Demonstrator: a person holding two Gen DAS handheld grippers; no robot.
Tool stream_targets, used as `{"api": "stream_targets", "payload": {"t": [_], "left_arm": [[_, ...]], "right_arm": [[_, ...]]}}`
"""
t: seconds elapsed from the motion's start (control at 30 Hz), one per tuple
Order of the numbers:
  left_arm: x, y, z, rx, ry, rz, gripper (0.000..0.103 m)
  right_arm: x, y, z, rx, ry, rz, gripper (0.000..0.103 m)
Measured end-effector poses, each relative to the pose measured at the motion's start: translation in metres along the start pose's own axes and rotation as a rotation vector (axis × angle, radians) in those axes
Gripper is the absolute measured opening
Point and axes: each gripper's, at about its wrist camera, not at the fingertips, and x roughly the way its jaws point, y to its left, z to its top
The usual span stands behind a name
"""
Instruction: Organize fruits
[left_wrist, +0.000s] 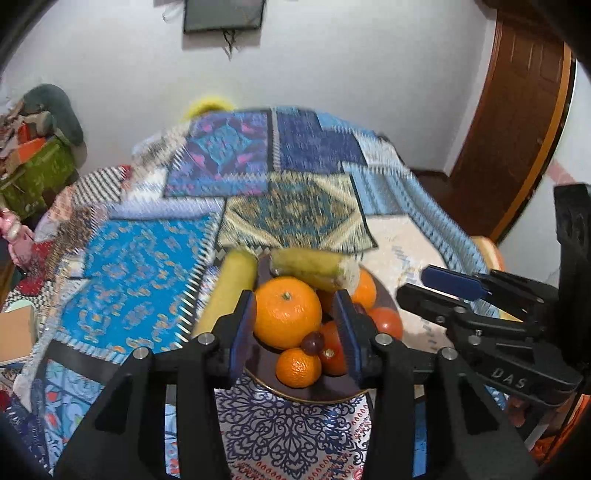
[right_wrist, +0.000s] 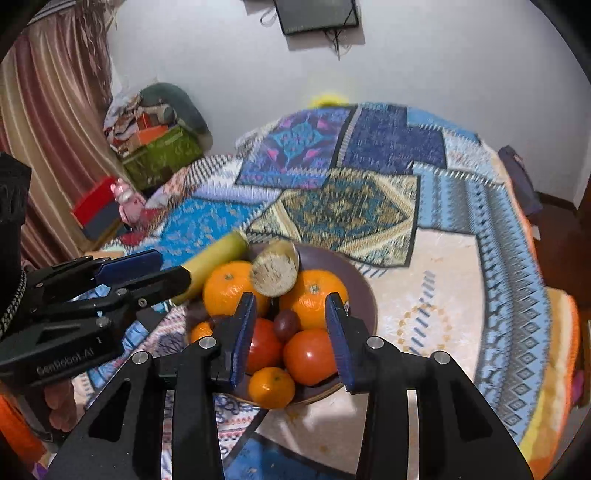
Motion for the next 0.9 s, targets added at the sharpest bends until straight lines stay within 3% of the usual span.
{"api": "stream_targets", "payload": {"t": [0.27,0.5,0.63,0.9], "left_arm": [[-0.094,-0.009,0.009,0.011,-0.191,0.015,0.043],[-0.189,-0.025,-0.008,0.030,-0.365,0.019,0.043],[-0.227,-0.031,-0.023,0.027,-0.422,0.012,0.044],[-0.280,-0.043,-0.054,0.039,-0.504,0.018,0.060]], "right_arm": [[-0.081,0.025,0.011,-0.008,-0.171,-0.008,0.035],[-0.161,0.063,-0.004,-0.055,-0.325,-0.034,0.038],[-0.194,0.079,-0.016,-0.072,-0.386,-0.043,0.043],[-0.232,0.103,-0.037,-0.090,-0.476,-0.058,0.058]]}}
